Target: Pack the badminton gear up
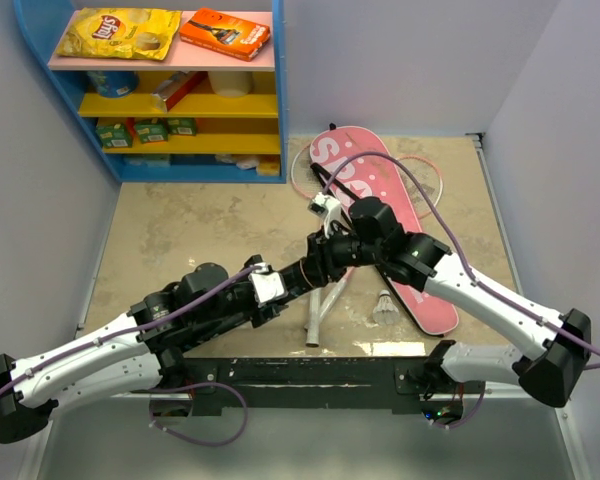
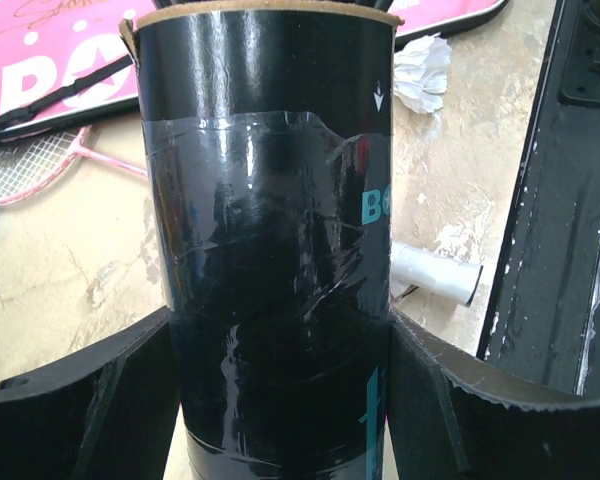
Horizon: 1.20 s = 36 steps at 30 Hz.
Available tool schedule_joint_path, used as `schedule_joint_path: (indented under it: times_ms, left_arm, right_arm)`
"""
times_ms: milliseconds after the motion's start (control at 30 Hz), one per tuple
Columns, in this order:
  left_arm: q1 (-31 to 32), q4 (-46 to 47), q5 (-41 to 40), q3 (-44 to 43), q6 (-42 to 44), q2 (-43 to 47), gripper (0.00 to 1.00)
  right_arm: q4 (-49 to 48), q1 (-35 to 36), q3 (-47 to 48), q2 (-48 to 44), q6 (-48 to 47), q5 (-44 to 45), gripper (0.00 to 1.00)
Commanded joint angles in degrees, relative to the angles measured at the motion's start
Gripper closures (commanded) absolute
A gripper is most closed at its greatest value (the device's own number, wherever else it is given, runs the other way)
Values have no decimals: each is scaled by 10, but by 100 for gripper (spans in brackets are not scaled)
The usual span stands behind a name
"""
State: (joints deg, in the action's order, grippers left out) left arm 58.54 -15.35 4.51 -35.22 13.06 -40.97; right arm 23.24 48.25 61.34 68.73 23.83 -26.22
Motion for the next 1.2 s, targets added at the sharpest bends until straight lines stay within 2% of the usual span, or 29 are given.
schedule_joint_path:
  times_ms: [0, 200, 300, 433, 700, 867, 900, 1067, 1167]
  left_arm:
    - [3, 106, 24, -21, 1, 6, 100]
    - [3, 105, 26, -21, 2, -2, 100]
    - [3, 103, 26, -22, 2, -5, 100]
    - [3, 101, 23, -22, 4, -8, 100]
    - [3, 98, 15, -24, 2, -1, 100]
    - [2, 99, 16, -26, 3, -2, 100]
    - [2, 98, 17, -28, 3, -2, 100]
    - [1, 98, 23, -28, -1, 5, 100]
    - [1, 98, 23, -28, -2, 8, 100]
  right_arm:
    - [54, -5, 48, -25, -26, 52, 56]
    - [140, -61, 108, -53, -70, 100, 50]
    - [154, -104, 116, -62, -86, 113, 47]
    - [159, -119, 127, -48, -102, 188, 44]
    - [144, -119, 59, 24, -169, 349, 48]
    - [137, -115, 43, 74, -170, 375, 51]
    - [135, -104, 41, 81, -172, 404, 52]
    - [105, -52, 25, 126, -194, 477, 48]
    - [78, -29, 11, 146, -208, 485, 45]
